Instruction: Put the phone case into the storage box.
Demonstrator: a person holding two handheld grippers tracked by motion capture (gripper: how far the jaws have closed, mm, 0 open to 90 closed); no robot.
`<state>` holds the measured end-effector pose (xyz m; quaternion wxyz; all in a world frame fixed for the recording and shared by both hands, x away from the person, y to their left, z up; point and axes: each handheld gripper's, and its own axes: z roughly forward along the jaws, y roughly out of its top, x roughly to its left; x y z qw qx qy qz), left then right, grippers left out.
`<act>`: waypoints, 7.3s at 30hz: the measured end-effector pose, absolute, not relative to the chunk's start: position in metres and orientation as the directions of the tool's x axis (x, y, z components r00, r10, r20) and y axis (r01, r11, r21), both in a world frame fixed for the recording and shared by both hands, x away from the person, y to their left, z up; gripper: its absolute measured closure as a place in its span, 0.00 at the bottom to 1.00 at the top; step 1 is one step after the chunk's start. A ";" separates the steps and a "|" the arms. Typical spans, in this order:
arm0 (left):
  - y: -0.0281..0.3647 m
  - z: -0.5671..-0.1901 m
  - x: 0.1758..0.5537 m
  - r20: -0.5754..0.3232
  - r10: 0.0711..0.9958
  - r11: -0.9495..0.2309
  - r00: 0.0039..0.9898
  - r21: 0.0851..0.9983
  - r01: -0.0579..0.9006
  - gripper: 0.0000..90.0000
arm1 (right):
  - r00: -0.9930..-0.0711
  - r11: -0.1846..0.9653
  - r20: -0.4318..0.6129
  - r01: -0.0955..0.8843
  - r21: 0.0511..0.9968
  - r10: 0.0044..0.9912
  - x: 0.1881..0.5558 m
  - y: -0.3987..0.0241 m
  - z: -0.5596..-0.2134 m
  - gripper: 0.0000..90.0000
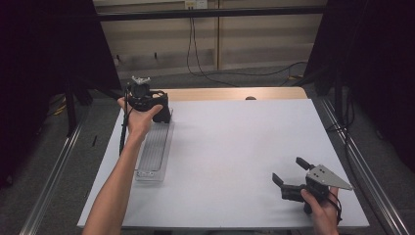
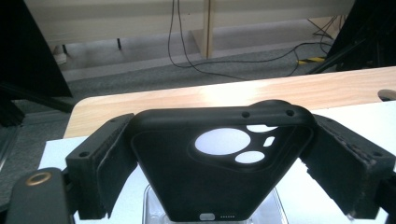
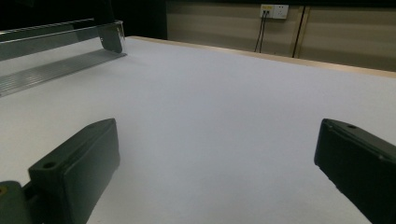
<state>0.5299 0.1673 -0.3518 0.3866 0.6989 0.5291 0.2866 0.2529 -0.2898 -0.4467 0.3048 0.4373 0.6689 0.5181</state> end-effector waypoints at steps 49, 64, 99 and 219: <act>0.168 -0.361 0.541 -0.051 0.955 -0.110 0.291 0.853 0.510 0.08 | -0.436 0.081 0.049 0.274 0.958 0.899 0.253 -0.289 -0.447 0.00; 0.173 -0.357 0.542 -0.067 0.952 -0.080 0.299 0.886 0.456 0.04 | -0.440 0.087 0.046 0.277 0.957 0.897 0.254 -0.289 -0.448 0.00; 0.188 -0.339 0.535 -0.105 0.911 -0.032 0.399 0.947 0.321 0.04 | -0.439 0.084 0.046 0.273 0.958 0.897 0.254 -0.288 -0.448 0.00; 0.241 -0.419 0.306 -0.120 0.822 -0.014 0.557 0.973 0.231 0.04 | -0.410 0.082 0.022 0.233 0.969 0.912 0.250 -0.297 -0.444 0.00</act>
